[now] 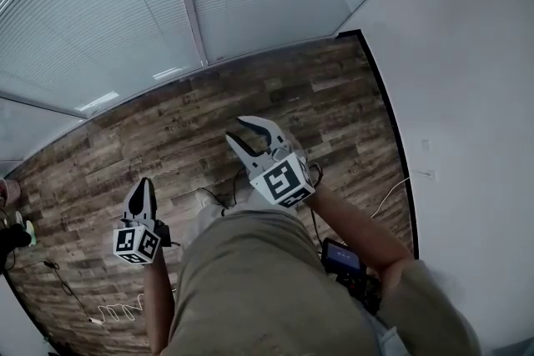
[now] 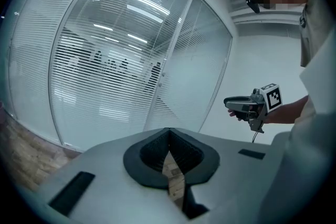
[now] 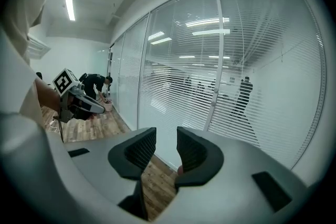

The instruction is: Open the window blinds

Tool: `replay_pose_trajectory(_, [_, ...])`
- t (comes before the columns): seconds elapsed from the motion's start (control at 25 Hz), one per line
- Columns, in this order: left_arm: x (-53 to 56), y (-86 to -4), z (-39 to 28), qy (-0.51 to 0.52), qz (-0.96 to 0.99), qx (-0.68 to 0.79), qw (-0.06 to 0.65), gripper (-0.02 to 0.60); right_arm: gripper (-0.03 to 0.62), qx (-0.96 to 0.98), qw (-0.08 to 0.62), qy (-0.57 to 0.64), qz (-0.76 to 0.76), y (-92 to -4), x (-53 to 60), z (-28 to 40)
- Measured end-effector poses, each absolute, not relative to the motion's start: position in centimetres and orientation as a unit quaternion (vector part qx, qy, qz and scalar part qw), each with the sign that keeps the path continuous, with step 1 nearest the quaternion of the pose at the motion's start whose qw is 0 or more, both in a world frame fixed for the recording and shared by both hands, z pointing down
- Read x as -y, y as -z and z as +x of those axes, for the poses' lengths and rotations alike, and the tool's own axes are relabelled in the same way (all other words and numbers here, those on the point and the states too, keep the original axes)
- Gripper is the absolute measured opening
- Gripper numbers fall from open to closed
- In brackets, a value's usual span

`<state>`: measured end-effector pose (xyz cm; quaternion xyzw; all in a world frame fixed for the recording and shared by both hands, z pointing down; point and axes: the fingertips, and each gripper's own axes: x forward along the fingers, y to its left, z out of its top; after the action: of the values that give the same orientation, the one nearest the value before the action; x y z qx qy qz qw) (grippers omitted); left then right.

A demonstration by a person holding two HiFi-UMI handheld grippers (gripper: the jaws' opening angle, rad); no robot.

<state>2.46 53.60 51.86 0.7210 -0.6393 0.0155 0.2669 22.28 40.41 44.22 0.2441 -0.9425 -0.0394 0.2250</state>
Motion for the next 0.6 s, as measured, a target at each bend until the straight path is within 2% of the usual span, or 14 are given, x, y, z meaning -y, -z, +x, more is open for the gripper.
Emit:
replay_pose_trajectory(0.44, [-52.5, -53.6, 6.3, -0.029, 0.727, 0.626, 0.283, 0.012, 0.129, 0.943, 0.220, 0.019, 0.248, -46.6, -40.2, 25.2])
replay_pose_trajectory(0.6, [-51.2, -53.1, 5.9, -0.020, 0.728, 0.622, 0.287, 0.012, 0.129, 0.942, 0.219, 0.013, 0.255, -46.8, -39.7, 24.7])
